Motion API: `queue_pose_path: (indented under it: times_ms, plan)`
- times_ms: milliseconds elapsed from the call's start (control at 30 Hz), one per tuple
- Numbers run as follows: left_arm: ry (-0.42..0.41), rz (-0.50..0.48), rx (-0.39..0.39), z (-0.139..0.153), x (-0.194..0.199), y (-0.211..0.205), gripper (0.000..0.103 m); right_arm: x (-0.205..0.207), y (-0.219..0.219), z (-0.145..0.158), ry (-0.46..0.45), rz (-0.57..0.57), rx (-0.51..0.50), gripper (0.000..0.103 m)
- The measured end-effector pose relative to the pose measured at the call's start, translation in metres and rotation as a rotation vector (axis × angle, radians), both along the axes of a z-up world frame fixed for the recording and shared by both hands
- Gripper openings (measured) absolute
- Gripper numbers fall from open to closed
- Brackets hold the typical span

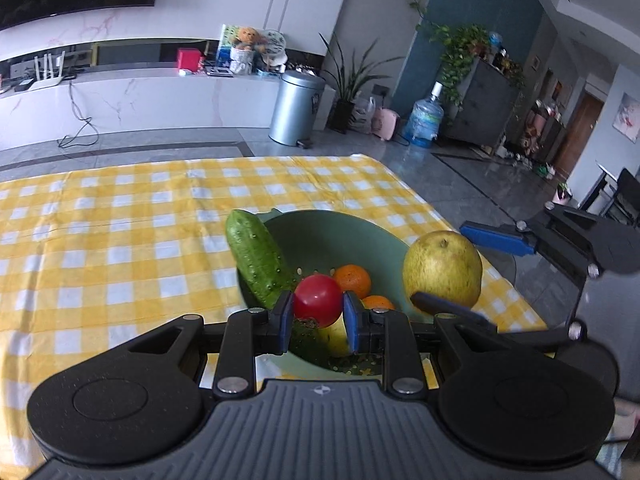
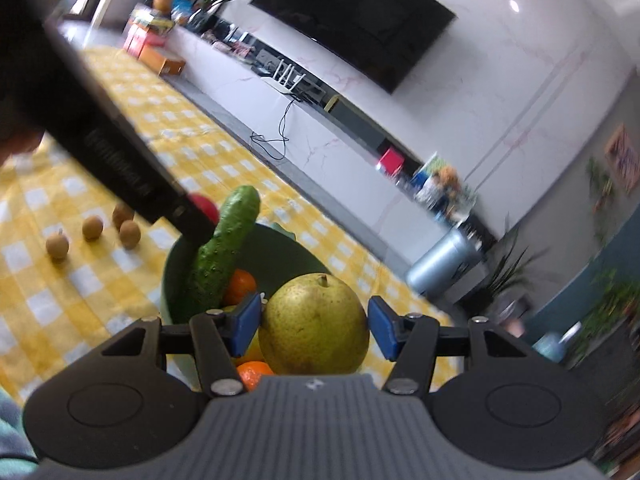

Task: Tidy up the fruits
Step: 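Lift the tomato and pear and carry both over the green colander, then lower the tomato and pear into the colander and open both grippers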

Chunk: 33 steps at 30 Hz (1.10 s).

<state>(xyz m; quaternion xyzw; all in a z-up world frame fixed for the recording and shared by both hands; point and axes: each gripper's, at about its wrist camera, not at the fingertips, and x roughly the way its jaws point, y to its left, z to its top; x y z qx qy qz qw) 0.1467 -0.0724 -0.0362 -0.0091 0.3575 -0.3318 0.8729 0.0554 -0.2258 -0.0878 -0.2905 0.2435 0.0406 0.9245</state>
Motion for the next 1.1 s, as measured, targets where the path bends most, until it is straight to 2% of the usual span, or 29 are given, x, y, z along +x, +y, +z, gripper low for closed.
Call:
queue_pose_path:
  times_ms: [200,367,600,767,1100]
  plan:
    - [-0.003,-0.029,0.063,-0.008,0.008,-0.016,0.029,0.034,-0.036,-0.002,0.077,-0.06,0.267,0.056]
    - [0.013,-0.034,0.086,-0.014,0.014,-0.022,0.029,0.068,-0.061,-0.006,0.145,-0.118,0.504,0.056]
    - [0.03,-0.025,0.106,-0.015,0.024,-0.03,0.029,0.108,-0.073,-0.02,0.201,-0.178,0.741,0.055]
    - [0.026,-0.022,0.123,-0.015,0.028,-0.038,0.029,0.128,-0.075,-0.031,0.23,-0.205,0.85,0.055]
    - [0.02,-0.019,0.154,-0.014,0.031,-0.049,0.029,0.14,-0.084,-0.047,0.256,-0.246,0.944,0.056]
